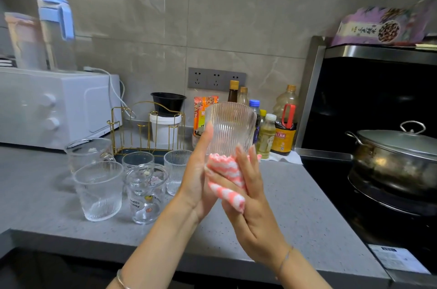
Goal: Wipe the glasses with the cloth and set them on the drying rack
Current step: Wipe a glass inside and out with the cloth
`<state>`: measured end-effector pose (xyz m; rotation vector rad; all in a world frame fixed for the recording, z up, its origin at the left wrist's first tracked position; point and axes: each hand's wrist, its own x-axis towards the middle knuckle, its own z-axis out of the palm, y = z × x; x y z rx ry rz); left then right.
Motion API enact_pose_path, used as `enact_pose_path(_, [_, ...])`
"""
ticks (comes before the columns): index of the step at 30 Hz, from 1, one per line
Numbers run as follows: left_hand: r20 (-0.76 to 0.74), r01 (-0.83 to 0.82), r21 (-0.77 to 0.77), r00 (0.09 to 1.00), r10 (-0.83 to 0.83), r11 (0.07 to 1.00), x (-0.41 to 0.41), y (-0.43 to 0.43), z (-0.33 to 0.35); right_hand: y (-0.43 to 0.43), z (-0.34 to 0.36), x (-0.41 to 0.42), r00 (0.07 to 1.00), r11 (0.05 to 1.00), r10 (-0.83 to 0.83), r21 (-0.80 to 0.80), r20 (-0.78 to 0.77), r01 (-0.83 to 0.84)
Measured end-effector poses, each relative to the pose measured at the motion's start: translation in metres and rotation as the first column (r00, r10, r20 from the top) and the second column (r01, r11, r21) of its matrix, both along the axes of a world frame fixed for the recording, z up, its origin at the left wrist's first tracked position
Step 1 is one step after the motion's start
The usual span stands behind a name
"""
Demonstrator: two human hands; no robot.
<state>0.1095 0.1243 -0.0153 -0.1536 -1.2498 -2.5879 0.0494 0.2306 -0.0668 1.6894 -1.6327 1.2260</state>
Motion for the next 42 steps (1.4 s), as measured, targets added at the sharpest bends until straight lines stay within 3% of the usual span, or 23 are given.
enact_pose_path(4, [-0.004,0.064,0.014,0.998,-0.064,0.998,0.002,-0.003,0.007,-0.002,0.018,0.001,0.999,1.0,0.01,-0.02,-0.043,-0.01])
enact_pose_path(9, [-0.015,-0.097,-0.078,0.995,0.096,0.992,0.002,0.001,-0.004,-0.005,0.059,-0.006,0.972,0.99,0.049,-0.139,0.228,-0.017])
enact_pose_path(13, [0.014,-0.13,-0.079,0.991,0.131,0.988,0.005,0.007,-0.008,-0.006,0.072,-0.016,0.937,0.993,0.018,-0.112,0.35,0.023])
enact_pose_path(16, [-0.023,-0.157,-0.125,0.988,0.155,0.98,0.004,0.008,-0.007,-0.006,0.055,-0.008,0.948,0.997,0.011,-0.081,0.318,0.016])
enact_pose_path(20, [-0.026,-0.103,-0.055,0.995,0.101,0.993,0.003,0.006,-0.001,-0.002,0.02,0.007,0.962,0.996,0.086,-0.033,0.259,-0.08])
enact_pose_path(23, [0.021,-0.036,0.004,0.999,0.036,0.999,0.002,0.003,-0.002,0.0,0.004,0.008,0.997,0.999,0.03,0.015,0.075,-0.032])
enact_pose_path(25, [0.025,-0.032,0.022,0.999,0.032,0.999,0.003,0.004,-0.002,-0.001,0.005,0.005,0.999,1.0,0.01,0.015,0.035,-0.011])
enact_pose_path(27, [0.006,-0.035,0.034,0.999,0.034,0.999,0.003,0.005,-0.002,-0.002,0.014,0.004,0.995,0.999,0.039,0.006,0.09,-0.04])
enact_pose_path(30, [-0.004,-0.075,-0.012,0.997,0.074,0.997,0.002,0.004,-0.005,-0.002,0.038,-0.002,0.953,0.999,0.036,-0.041,0.3,-0.025])
enact_pose_path(34, [0.028,-0.049,-0.067,0.998,0.051,0.997,0.003,0.005,-0.013,0.001,0.065,-0.02,0.914,0.997,0.032,-0.079,0.404,0.0])
enact_pose_path(39, [-0.021,-0.115,-0.131,0.993,0.113,0.985,0.002,0.009,-0.01,0.0,0.055,-0.008,0.923,0.997,0.047,-0.073,0.382,-0.02])
enact_pose_path(42, [-0.037,-0.092,-0.042,0.995,0.09,0.995,0.001,0.006,-0.005,0.0,0.035,0.004,0.956,0.997,0.063,-0.049,0.285,-0.052])
